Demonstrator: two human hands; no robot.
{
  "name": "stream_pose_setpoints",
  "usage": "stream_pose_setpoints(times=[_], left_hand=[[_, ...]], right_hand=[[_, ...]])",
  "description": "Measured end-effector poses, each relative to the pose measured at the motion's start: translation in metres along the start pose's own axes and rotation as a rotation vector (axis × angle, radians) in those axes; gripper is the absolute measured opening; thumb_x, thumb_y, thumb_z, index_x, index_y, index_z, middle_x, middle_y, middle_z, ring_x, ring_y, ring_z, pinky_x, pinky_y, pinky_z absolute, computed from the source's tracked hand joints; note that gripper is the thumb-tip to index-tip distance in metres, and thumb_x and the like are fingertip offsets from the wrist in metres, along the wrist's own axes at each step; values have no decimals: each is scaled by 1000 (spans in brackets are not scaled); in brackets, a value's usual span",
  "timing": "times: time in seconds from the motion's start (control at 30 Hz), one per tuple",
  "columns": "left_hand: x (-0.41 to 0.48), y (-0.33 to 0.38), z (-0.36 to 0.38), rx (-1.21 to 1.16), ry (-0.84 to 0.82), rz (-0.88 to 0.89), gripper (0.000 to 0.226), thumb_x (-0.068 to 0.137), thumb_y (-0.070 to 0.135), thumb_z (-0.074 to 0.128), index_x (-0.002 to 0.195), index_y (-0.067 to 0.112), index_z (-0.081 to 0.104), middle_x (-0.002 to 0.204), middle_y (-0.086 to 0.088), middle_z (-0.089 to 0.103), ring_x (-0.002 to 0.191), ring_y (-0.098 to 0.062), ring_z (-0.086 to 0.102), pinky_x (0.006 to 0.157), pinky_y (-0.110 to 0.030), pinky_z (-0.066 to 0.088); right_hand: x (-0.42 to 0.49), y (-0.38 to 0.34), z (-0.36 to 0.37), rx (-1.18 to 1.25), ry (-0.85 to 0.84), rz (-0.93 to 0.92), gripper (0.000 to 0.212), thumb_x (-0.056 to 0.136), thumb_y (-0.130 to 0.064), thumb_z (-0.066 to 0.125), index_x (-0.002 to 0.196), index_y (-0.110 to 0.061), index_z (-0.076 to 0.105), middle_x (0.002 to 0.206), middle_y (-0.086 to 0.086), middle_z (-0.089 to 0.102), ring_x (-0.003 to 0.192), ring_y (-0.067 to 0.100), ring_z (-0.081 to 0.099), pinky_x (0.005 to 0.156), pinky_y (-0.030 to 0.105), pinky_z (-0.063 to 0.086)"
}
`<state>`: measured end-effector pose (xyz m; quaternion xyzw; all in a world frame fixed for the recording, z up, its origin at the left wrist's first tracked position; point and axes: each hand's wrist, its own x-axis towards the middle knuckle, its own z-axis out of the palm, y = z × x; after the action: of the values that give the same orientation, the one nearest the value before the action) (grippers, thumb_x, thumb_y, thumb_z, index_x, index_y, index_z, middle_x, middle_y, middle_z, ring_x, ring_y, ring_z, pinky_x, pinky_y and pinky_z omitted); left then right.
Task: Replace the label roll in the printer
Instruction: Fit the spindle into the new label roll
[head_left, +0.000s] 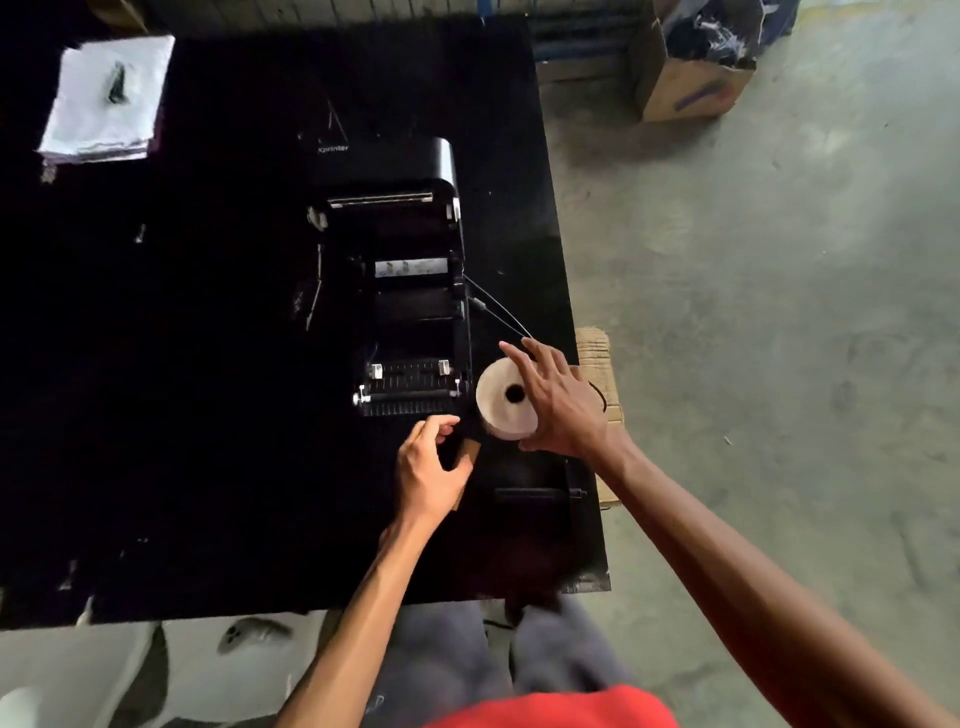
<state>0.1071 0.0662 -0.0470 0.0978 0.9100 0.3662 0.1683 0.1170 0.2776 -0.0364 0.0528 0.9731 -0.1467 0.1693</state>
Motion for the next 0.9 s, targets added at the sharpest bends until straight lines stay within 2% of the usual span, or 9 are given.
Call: stream_pose_setpoints(times=[0.1, 0.2, 0.3, 0.4, 0.53, 0.63, 0.73, 0.83, 0.9], left_hand=[[-4, -5, 10, -15, -45, -40, 48, 76, 10, 81, 122, 10, 65, 114, -7, 69, 101, -18, 66, 85, -34, 57], [-3, -6, 15, -24, -70, -78, 52, 72, 6, 81, 121, 9, 65, 113, -10, 70, 100, -22, 67, 86, -35, 57], [-1, -6, 16, -45, -82, -101, 53, 72, 4, 81, 122, 6, 64, 114, -13, 70, 101, -25, 67, 89, -37, 56], [0, -5, 13, -57, -103, -111, 52, 75, 4, 79, 125, 6, 63, 115, -13, 68, 104, -25, 66, 92, -38, 54], [-2, 6, 2, -85, -93, -75, 51, 79, 8, 78, 128, 10, 62, 116, -9, 67, 102, -18, 64, 90, -34, 55], [-5, 21, -8, -106, -52, 7, 51, 81, 11, 77, 130, 14, 63, 116, -3, 66, 103, -12, 62, 91, -29, 54], [-6, 45, -21, -107, -6, 139, 50, 83, 15, 77, 131, 16, 62, 119, 2, 64, 109, -8, 59, 93, -16, 46], [-3, 72, -34, -61, -11, 269, 46, 90, 21, 70, 135, 16, 60, 122, 3, 60, 116, -7, 52, 92, -6, 37], [0, 90, -41, -39, -64, 324, 45, 96, 26, 62, 140, 17, 57, 124, 3, 56, 117, -7, 47, 91, -5, 34]], right_hand=[[18, -3, -2, -70, -85, -48, 144, 56, -43, 96, 163, -27, 1, 168, 12, 16, 152, 34, 22, 111, 54, 42], [30, -4, -2, -52, -161, -67, 135, 54, -42, 96, 161, -26, 14, 160, 12, 27, 141, 38, 40, 103, 52, 52], [35, -4, 0, -60, -134, -81, 130, 51, -45, 95, 156, -19, 24, 143, 12, 42, 115, 34, 60, 90, 43, 57], [32, 3, 4, 24, -51, -80, 125, 48, -45, 95, 152, -19, 31, 137, 10, 48, 106, 32, 63, 83, 39, 57], [19, 28, 5, 434, 50, 13, 105, 51, -34, 97, 139, -19, 42, 129, 8, 51, 113, 31, 56, 79, 34, 53], [-9, 39, -1, 755, 132, 112, 95, 51, -40, 91, 132, -23, 45, 124, 7, 52, 114, 29, 54, 79, 35, 56], [-43, 38, -10, 907, 213, 111, 90, 53, -36, 93, 129, -25, 47, 122, 5, 54, 109, 28, 58, 80, 41, 62], [-72, 34, -16, 1018, 257, 74, 88, 58, -26, 96, 131, -26, 46, 125, 5, 56, 106, 26, 63, 73, 28, 61], [-86, 27, -18, 1077, 275, 59, 93, 59, -25, 97, 135, -25, 45, 128, 7, 57, 107, 27, 64, 74, 27, 60]])
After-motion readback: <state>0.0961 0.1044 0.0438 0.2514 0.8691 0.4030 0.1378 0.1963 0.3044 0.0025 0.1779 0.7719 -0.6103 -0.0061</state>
